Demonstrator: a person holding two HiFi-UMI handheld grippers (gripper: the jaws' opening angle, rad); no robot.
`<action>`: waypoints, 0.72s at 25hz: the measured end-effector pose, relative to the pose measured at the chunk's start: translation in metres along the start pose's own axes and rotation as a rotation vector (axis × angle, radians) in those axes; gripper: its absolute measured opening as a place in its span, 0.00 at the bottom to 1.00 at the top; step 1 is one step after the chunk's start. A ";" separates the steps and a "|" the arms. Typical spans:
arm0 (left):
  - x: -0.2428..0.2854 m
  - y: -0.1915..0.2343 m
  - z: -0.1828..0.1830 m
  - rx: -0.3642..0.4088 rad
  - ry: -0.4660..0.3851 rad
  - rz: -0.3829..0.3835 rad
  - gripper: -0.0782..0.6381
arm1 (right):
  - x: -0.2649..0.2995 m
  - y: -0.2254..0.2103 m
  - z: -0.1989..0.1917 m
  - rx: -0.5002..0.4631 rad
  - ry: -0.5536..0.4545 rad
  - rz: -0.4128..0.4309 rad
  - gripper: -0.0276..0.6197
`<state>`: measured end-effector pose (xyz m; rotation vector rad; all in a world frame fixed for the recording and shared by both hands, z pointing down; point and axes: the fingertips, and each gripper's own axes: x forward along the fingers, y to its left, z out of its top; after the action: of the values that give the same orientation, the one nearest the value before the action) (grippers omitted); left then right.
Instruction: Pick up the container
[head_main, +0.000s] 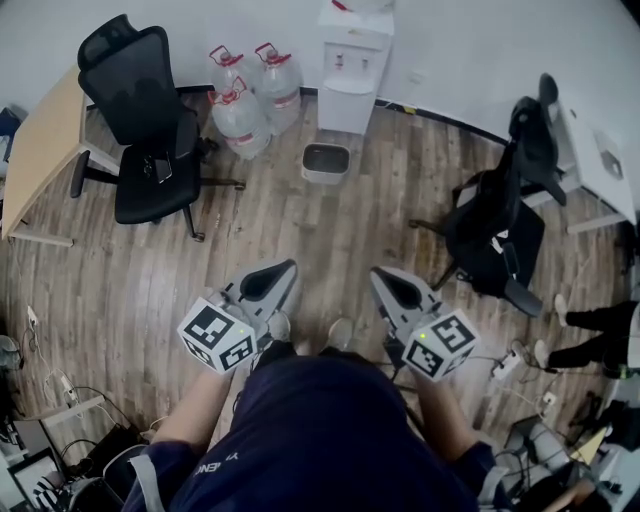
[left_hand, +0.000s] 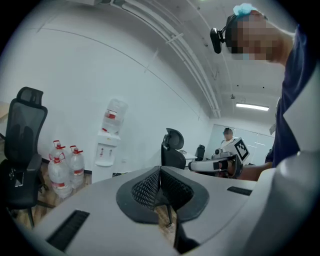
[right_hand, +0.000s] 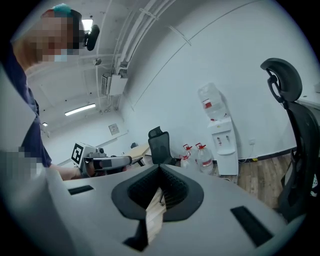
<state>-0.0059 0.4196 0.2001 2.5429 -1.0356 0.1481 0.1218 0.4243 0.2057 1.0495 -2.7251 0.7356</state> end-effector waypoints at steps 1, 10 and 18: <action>0.002 -0.003 -0.002 -0.004 0.001 0.006 0.15 | -0.004 -0.003 -0.002 0.002 0.004 0.006 0.06; 0.029 -0.039 -0.005 0.023 -0.010 0.041 0.15 | -0.044 -0.032 -0.011 -0.005 0.013 0.046 0.06; 0.057 -0.031 -0.004 0.008 -0.001 0.074 0.15 | -0.047 -0.061 -0.002 0.006 0.013 0.073 0.06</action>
<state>0.0571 0.4041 0.2077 2.5132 -1.1321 0.1722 0.1973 0.4139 0.2180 0.9478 -2.7645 0.7584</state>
